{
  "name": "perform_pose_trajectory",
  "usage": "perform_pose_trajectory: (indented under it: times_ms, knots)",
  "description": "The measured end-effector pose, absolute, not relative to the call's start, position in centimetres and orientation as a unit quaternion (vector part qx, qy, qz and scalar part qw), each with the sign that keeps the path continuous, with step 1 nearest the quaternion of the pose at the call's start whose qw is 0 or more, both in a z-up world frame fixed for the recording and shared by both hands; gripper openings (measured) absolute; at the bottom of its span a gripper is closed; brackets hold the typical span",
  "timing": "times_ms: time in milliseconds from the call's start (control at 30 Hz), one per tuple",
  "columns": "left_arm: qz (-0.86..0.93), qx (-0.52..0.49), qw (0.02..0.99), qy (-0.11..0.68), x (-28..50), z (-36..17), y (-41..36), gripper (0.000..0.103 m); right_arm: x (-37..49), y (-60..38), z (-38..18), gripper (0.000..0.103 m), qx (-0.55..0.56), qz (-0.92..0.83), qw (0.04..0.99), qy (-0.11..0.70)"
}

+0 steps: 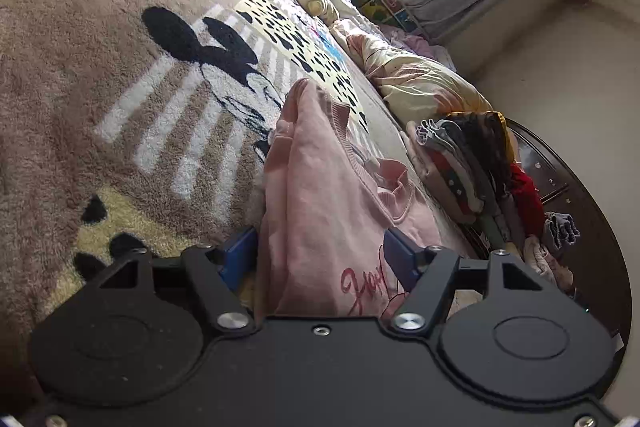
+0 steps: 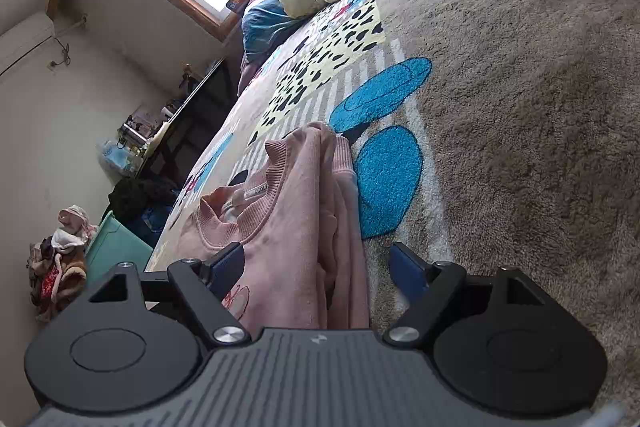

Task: Fold clothes

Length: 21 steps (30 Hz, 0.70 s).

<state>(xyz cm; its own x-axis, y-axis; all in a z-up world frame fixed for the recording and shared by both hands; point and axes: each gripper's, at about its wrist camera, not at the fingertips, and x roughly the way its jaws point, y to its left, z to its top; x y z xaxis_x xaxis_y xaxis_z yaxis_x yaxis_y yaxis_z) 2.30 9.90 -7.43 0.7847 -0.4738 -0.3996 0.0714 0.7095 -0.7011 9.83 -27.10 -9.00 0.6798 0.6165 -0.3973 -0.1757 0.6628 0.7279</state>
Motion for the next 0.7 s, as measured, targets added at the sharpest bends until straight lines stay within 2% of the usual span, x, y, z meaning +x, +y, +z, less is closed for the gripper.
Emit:
perform_pose_trajectory:
  times_ms: [100, 233, 300, 333, 367, 400, 467, 567, 700]
  knots:
    - [-0.15, -0.337, 0.883, 0.289, 2.6, -7.3, 9.2, 0.069, 10.1, -26.4, -8.9, 0.082, 0.332, 0.234, 0.854, 0.326]
    - [-0.148, -0.317, 0.887, 0.3, 4.1, -7.1, 7.9, 0.069, 11.1, -25.0, -8.5, 0.081, 0.311, 0.239, 0.858, 0.331]
    - [-0.143, -0.318, 0.886, 0.304, 4.7, -7.1, 7.5, 0.066, 11.2, -24.5, -8.7, 0.066, 0.312, 0.245, 0.856, 0.331]
    - [-0.139, -0.324, 0.885, 0.305, 4.9, -7.1, 7.4, 0.064, 11.1, -24.4, -8.9, 0.062, 0.32, 0.247, 0.852, 0.332]
    - [-0.135, -0.334, 0.881, 0.308, 5.0, -7.2, 7.5, 0.056, 11.0, -24.5, -9.2, 0.056, 0.327, 0.246, 0.85, 0.331]
    - [-0.133, -0.341, 0.877, 0.312, 5.0, -7.3, 7.6, 0.044, 10.9, -24.7, -9.5, 0.045, 0.334, 0.243, 0.849, 0.33]
    - [-0.139, -0.357, 0.867, 0.319, 4.8, -7.4, 7.7, 0.033, 10.5, -25.4, -10.1, 0.037, 0.357, 0.245, 0.839, 0.33]
    - [-0.147, -0.361, 0.864, 0.318, 4.0, -7.2, 7.6, 0.025, 9.8, -25.9, -10.0, 0.032, 0.366, 0.253, 0.833, 0.33]
    - [-0.16, -0.375, 0.857, 0.315, 3.0, -6.3, 7.2, 0.023, 8.5, -26.6, -9.4, 0.031, 0.386, 0.269, 0.822, 0.321]
